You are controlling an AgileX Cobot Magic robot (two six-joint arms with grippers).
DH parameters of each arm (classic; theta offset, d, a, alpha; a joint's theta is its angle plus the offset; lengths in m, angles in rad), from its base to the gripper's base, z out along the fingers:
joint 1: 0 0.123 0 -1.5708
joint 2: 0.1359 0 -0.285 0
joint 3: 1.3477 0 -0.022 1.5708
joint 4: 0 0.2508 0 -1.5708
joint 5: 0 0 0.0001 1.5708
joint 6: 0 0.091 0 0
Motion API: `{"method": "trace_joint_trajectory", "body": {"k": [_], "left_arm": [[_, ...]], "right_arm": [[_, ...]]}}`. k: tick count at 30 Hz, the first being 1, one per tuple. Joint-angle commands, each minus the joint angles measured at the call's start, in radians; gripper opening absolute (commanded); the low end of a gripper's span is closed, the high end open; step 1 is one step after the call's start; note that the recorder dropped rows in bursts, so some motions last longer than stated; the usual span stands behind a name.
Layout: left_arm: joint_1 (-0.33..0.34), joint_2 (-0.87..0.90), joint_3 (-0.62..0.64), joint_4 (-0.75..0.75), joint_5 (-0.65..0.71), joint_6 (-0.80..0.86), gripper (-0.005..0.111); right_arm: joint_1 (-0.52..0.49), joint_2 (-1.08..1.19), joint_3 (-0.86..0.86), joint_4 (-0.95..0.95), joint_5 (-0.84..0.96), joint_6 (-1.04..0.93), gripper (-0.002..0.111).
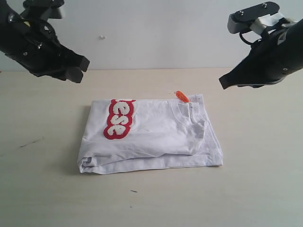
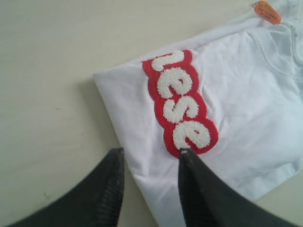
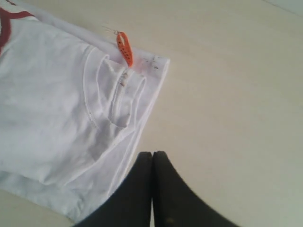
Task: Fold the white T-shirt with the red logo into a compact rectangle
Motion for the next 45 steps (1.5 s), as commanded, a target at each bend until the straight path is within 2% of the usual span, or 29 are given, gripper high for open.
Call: {"method": "trace_joint_trajectory", "body": {"k": [1, 6, 22, 33, 45], "left_arm": [[0.002, -0.089, 0.102, 0.008, -0.121, -0.01, 0.039], [0.002, -0.18, 0.225, 0.006, -0.237, -0.014, 0.039], [0.002, -0.517, 0.529, -0.002, -0.534, -0.124, 0.039], [0.002, -0.684, 0.626, -0.027, -0.509, -0.122, 0.039], [0.002, -0.713, 0.628, -0.027, -0.506, -0.118, 0.039]], "right_arm": [[0.002, -0.076, 0.05, -0.143, -0.032, 0.159, 0.0], [0.002, -0.156, 0.107, -0.212, -0.053, 0.239, 0.0], [0.002, -0.391, 0.256, -0.216, -0.096, 0.312, 0.0], [0.002, -0.498, 0.33, -0.216, -0.107, 0.322, 0.0], [0.002, -0.499, 0.33, -0.19, -0.117, 0.322, 0.0]]}}
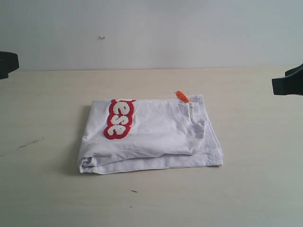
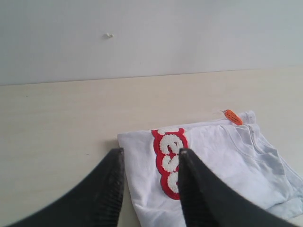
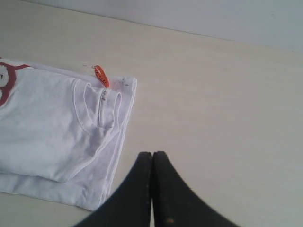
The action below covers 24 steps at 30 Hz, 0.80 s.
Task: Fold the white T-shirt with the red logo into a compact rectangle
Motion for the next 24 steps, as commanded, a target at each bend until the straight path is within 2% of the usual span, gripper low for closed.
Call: {"method": "trace_joint_trajectory", "body": {"k": [1, 13, 18, 24], "left_arm": [[0.002, -0.006, 0.004, -0.012, -0.001, -0.003, 0.039], [0.002, -0.006, 0.004, -0.012, -0.001, -0.001, 0.039], [0.002, -0.033, 0.005, 0.027, -0.005, 0.116, 0.039], [0.01, -0.188, 0.079, 0.027, -0.018, 0.295, 0.039]], "right_arm": [[0.002, -0.004, 0.002, 0.002, -0.015, 0.002, 0.0], [0.002, -0.004, 0.002, 0.002, -0.013, 0.0, 0.0], [0.002, -0.004, 0.002, 0.002, -0.013, 0.002, 0.0], [0.002, -0.004, 0.002, 0.002, -0.013, 0.0, 0.0]]}}
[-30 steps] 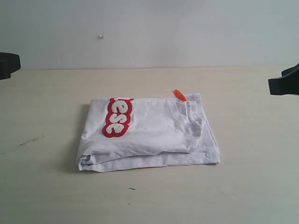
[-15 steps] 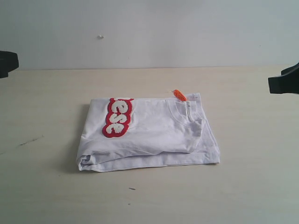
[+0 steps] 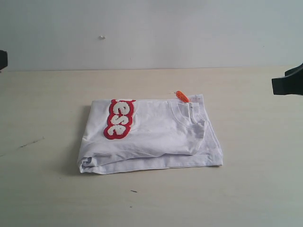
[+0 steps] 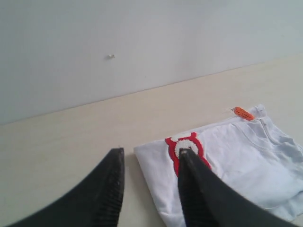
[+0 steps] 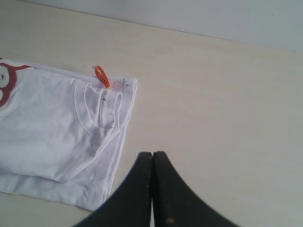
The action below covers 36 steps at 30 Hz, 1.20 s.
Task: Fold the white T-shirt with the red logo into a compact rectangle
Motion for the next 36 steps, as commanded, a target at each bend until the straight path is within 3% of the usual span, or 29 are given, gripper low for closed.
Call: {"method": "trace_joint_trajectory", "body": {"k": [1, 7, 12, 25, 36], "left_arm": [[0.024, -0.134, 0.073, 0.009, -0.015, 0.15, 0.039], [0.167, -0.286, 0.185, -0.004, -0.021, 0.138, 0.039], [0.232, -0.395, 0.28, -0.058, -0.036, 0.138, 0.039], [0.237, -0.579, 0.507, -0.133, -0.032, 0.138, 0.039], [0.237, -0.675, 0.544, -0.173, -0.033, 0.138, 0.039]], "right_arm": [[0.002, -0.004, 0.002, 0.0, -0.013, -0.001, 0.0], [0.002, -0.004, 0.002, 0.0, -0.013, 0.001, 0.0], [0.002, -0.004, 0.002, 0.0, -0.013, 0.001, 0.0], [0.002, -0.004, 0.002, 0.0, -0.013, 0.001, 0.0], [0.002, -0.004, 0.002, 0.0, -0.013, 0.001, 0.0]]}}
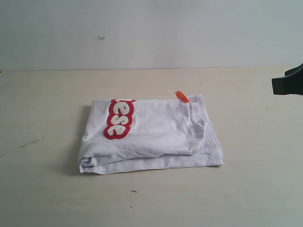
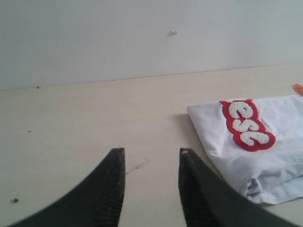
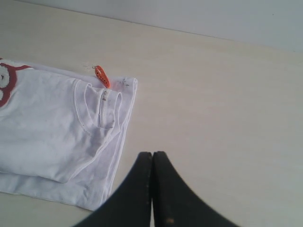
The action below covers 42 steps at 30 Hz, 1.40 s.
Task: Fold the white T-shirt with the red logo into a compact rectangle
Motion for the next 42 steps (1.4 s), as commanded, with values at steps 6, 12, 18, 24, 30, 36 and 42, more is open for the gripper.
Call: {"method": "trace_joint_trajectory", "body": {"k": [6, 12, 18, 24, 30, 36, 42], "left_arm": [[0.003, -0.181, 0.059, 0.054, -0.009, -0.13, 0.039], [0.003, -0.242, 0.095, 0.269, -0.009, -0.346, 0.039], [0.025, -0.242, 0.095, 0.358, 0.08, -0.346, 0.039], [0.055, -0.242, 0.095, 0.364, 0.104, -0.346, 0.039], [0.057, -0.242, 0.095, 0.387, 0.198, -0.342, 0.039], [0.057, -0.242, 0.095, 0.357, 0.205, -0.568, 0.039], [0.057, -0.242, 0.095, 0.36, 0.205, -0.541, 0.039]], "right_arm": [[0.002, -0.004, 0.002, -0.002, -0.013, -0.001, 0.0], [0.002, -0.004, 0.002, -0.002, -0.013, 0.001, 0.0], [0.002, -0.004, 0.002, -0.002, -0.013, -0.001, 0.0], [0.002, -0.004, 0.002, -0.002, -0.013, 0.001, 0.0], [0.002, -0.004, 0.002, -0.002, -0.013, 0.001, 0.0], [0.002, -0.004, 0.002, -0.002, -0.013, 0.001, 0.0], [0.002, -0.004, 0.002, -0.002, -0.013, -0.001, 0.0]]}}
